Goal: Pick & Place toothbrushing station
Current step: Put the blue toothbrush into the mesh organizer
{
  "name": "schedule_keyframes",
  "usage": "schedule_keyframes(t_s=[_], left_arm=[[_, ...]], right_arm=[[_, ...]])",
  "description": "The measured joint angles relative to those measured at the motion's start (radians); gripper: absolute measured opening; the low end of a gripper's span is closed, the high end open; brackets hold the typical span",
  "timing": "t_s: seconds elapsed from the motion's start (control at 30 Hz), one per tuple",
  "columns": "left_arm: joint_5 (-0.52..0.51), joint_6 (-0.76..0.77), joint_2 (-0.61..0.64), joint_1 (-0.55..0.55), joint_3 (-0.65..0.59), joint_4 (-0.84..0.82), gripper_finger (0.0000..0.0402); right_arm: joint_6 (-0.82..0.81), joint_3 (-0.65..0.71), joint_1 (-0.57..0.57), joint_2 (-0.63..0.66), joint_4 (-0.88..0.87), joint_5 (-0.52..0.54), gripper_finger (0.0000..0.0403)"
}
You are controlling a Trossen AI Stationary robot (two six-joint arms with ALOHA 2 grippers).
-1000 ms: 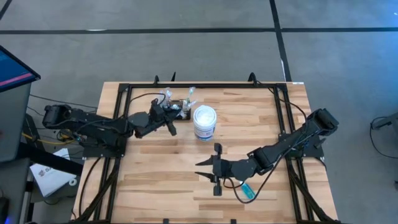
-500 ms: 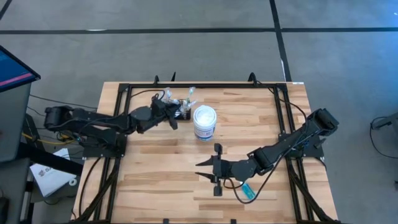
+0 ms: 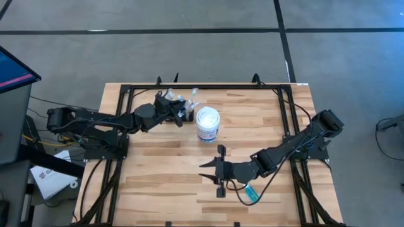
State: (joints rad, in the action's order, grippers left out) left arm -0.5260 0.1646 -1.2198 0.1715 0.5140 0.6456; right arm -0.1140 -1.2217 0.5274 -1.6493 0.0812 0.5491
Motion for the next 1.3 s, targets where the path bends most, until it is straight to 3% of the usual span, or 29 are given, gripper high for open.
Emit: schedule_keyframes(t_s=[0.37,0.87,1.3], left_arm=[[0.010,0.030,-0.107,0.036,0.004,0.000,0.0012],[0.021,0.066,-0.116,0.046,0.004,0.006,0.0015],[0.029,0.088,-0.208,0.058,0.003,0.007,0.0016]], right_arm=[[-0.003,0.000,0.000,0.000,-0.017,0.000,0.0118],[-0.010,0.000,0.000,0.000,-0.052,0.000,0.0118],[-0.010,0.000,-0.020,0.000,-0.070,0.000,0.0118]])
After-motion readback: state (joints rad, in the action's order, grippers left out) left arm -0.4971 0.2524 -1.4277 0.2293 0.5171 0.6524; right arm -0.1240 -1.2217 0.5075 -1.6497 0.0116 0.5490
